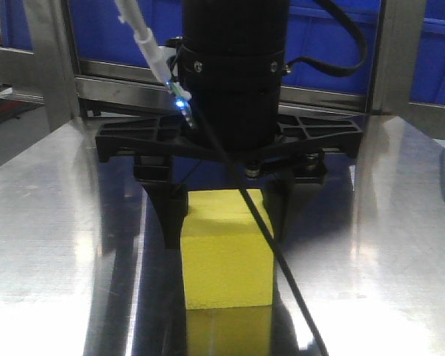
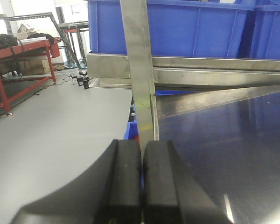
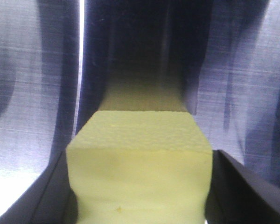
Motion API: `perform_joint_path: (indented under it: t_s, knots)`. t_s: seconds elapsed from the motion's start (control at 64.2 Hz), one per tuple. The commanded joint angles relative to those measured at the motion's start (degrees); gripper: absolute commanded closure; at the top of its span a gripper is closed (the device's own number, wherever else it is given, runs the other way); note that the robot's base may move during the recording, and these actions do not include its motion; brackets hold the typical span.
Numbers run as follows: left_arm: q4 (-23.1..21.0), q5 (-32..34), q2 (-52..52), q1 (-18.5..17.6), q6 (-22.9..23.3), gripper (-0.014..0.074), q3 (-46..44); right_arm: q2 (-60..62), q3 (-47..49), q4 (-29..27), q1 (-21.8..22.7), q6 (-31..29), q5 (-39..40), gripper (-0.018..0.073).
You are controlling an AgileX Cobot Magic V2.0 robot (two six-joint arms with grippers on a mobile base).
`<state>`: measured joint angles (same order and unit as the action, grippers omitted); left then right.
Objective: Place yellow foam block on left shelf second layer
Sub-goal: 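Lift the cube with the right gripper and pull it back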
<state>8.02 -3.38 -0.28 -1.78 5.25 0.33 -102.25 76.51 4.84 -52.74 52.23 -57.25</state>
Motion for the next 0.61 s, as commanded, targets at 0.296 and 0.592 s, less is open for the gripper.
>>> perform_joint_path:
  t_s: [0.296, 0.592]
  knots:
    - [-0.4, 4.7, -1.2, 0.1, 0.3, 0.0460, 1.4, 15.4, -5.2, 0.8, 8.9, -10.5, -4.3, 0.0095]
    - [-0.4, 4.7, -1.2, 0.1, 0.3, 0.0460, 1.4, 33.0, -21.1, 0.5, 23.0, -24.4, 0.1, 0.0095]
